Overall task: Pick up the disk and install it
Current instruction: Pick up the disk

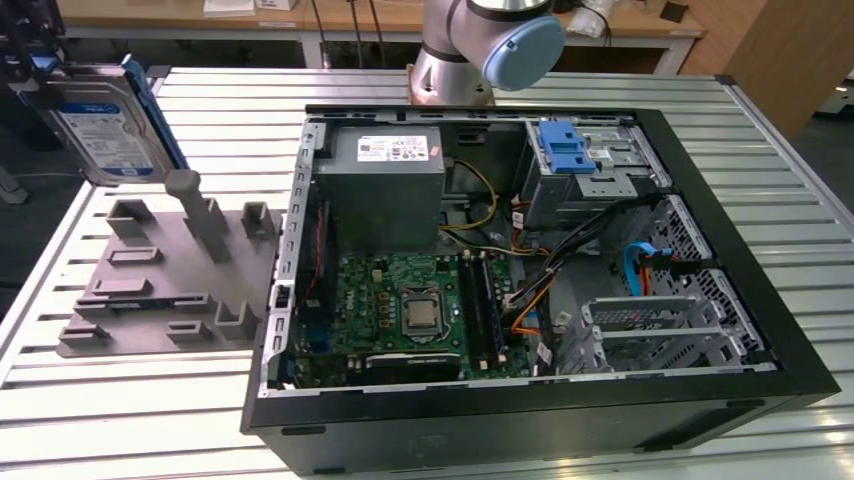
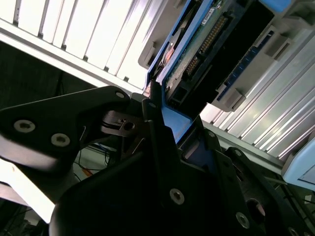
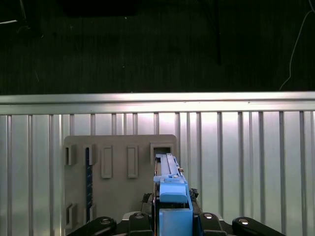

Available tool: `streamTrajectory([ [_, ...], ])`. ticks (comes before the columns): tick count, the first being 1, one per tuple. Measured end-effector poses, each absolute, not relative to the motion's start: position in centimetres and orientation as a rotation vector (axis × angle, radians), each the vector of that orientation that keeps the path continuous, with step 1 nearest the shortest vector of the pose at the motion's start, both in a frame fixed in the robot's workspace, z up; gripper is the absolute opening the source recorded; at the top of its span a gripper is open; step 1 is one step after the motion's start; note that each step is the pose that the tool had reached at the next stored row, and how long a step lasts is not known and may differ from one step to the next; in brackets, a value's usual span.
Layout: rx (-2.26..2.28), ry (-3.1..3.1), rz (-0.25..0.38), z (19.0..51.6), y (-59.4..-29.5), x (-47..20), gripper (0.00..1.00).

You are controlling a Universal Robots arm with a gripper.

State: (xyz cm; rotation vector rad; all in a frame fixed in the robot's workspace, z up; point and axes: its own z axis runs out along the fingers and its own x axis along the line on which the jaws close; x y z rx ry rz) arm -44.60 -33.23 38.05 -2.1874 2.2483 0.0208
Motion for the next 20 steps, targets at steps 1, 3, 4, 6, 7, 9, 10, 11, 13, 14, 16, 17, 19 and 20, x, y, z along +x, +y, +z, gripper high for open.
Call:
streamTrajectory([
  [1,-2.187,2.248,0.021,38.1,-33.23,-44.6,0.36],
  [3,-2.187,2.248,0.021,38.2,-33.23,-44.6,0.36],
  [4,-2.187,2.248,0.021,38.24,-33.23,-44.6,0.36],
  [6,-2.187,2.248,0.021,38.33,-33.23,-44.6,0.36],
  [7,-2.187,2.248,0.021,38.38,-33.22,-44.6,0.36],
  [9,-2.187,2.248,0.021,38.46,-33.22,-44.6,0.36],
  [10,-2.187,2.248,0.021,38.51,-33.22,-44.6,0.36],
  [11,-2.187,2.248,0.021,38.55,-33.22,-44.6,0.36],
  [13,-2.188,2.248,0.021,38.64,-33.22,-44.6,0.36],
  [14,-2.187,2.248,0.021,38.68,-33.21,-44.6,0.36],
  [16,-2.188,2.248,0.021,38.78,-33.21,-44.6,0.36],
  [17,-2.187,2.248,0.021,38.83,-33.21,-44.6,0.36],
  [19,-2.187,2.248,0.021,38.95,-33.21,-44.6,0.36],
  [20,-2.188,2.248,0.021,39.01,-33.21,-44.6,0.36],
])
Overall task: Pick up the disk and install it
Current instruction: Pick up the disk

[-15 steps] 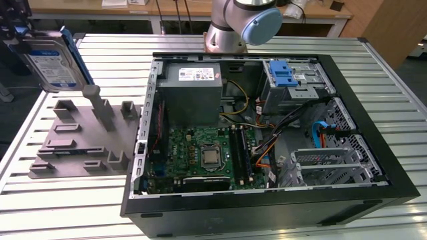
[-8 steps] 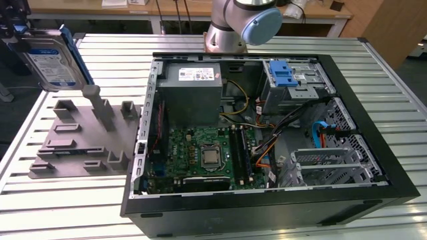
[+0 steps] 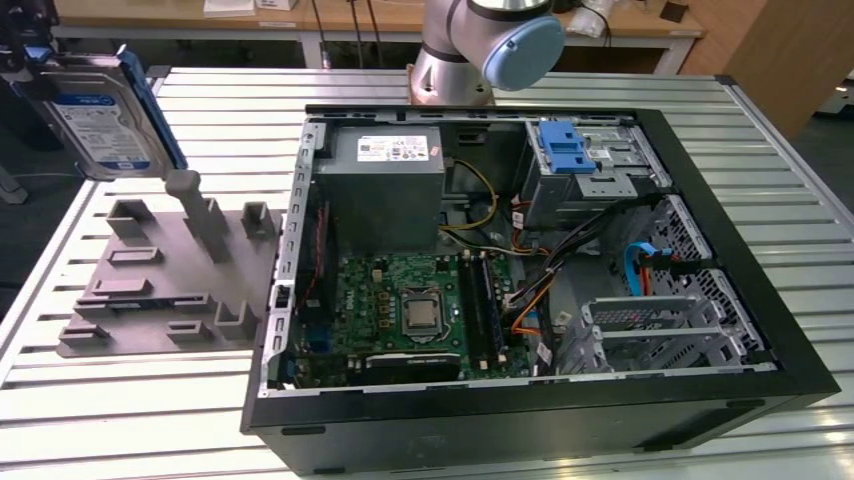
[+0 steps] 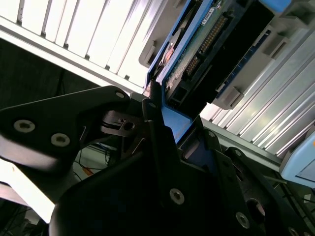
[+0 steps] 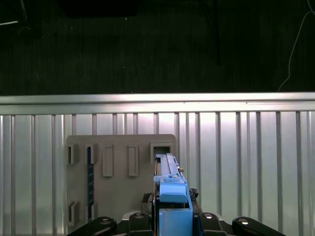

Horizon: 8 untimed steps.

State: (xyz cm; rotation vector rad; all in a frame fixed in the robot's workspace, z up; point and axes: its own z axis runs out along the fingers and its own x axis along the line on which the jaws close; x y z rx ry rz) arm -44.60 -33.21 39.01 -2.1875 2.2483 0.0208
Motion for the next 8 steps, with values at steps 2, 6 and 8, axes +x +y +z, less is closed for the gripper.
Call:
streamTrajectory([
  [2,-2.187,2.248,0.021,39.13,-33.2,-44.6,0.36],
  [6,-2.187,2.248,0.021,39.39,-33.2,-44.6,0.36],
  [8,-2.187,2.248,0.021,39.55,-33.19,-44.6,0.36],
])
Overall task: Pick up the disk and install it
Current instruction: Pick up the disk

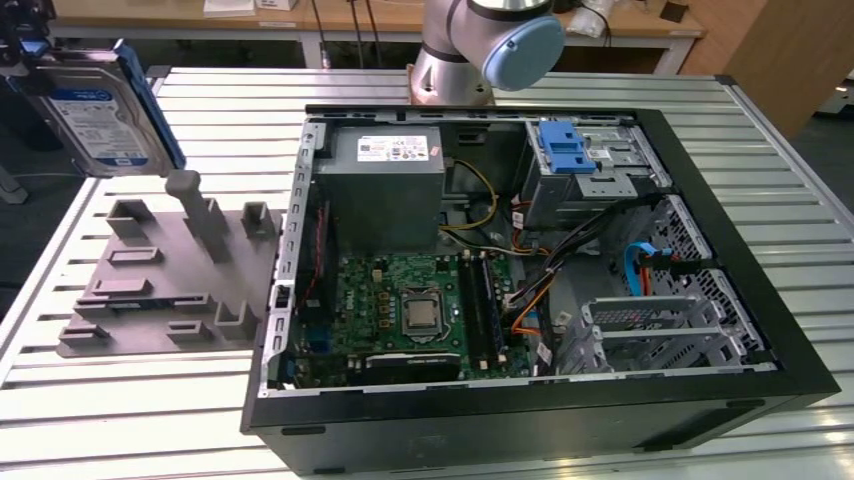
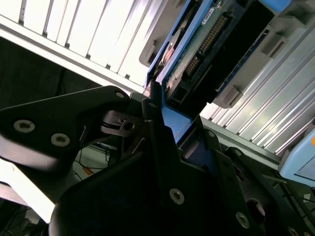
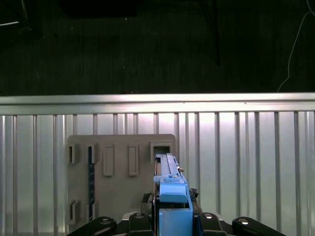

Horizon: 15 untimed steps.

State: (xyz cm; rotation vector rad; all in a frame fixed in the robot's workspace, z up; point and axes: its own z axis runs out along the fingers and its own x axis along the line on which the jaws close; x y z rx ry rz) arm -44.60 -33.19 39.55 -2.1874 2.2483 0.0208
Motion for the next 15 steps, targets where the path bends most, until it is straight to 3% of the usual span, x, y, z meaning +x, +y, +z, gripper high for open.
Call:
streamTrajectory([
  [15,-2.187,2.248,0.021,40.8,-33.2,-44.6,0.36],
])
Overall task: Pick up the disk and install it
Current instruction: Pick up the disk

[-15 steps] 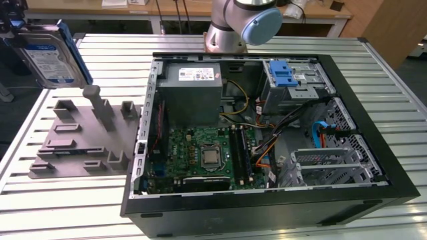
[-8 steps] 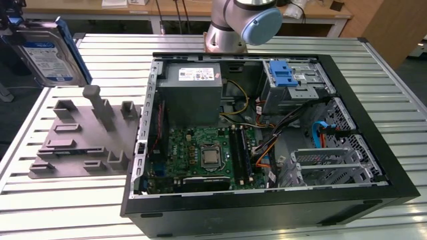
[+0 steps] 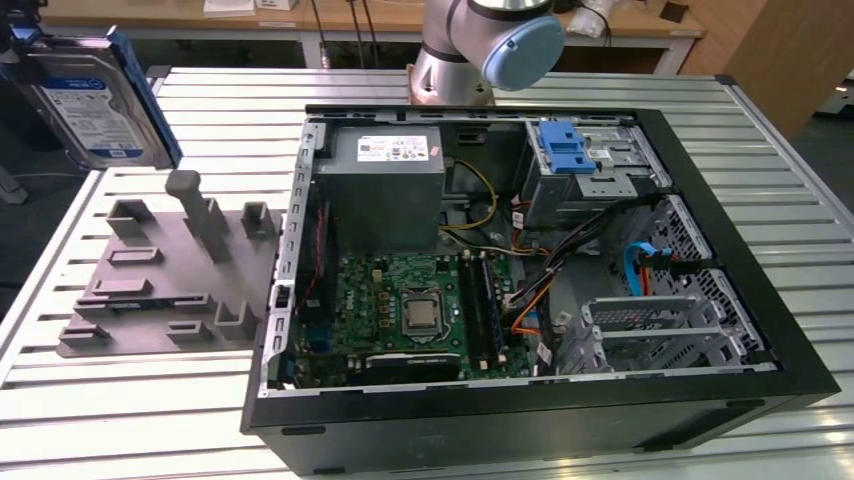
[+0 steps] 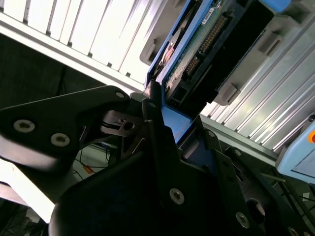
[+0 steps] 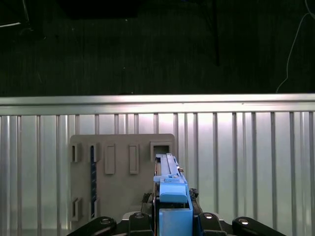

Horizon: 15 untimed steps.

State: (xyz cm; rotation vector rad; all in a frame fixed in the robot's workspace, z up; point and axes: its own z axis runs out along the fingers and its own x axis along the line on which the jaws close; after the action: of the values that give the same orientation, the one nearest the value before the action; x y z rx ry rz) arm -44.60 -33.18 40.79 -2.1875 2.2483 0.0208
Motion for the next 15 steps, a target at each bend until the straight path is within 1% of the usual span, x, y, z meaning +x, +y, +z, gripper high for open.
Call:
streamTrajectory([
  [15,-2.187,2.248,0.021,41.67,-33.17,-44.6,0.36],
])
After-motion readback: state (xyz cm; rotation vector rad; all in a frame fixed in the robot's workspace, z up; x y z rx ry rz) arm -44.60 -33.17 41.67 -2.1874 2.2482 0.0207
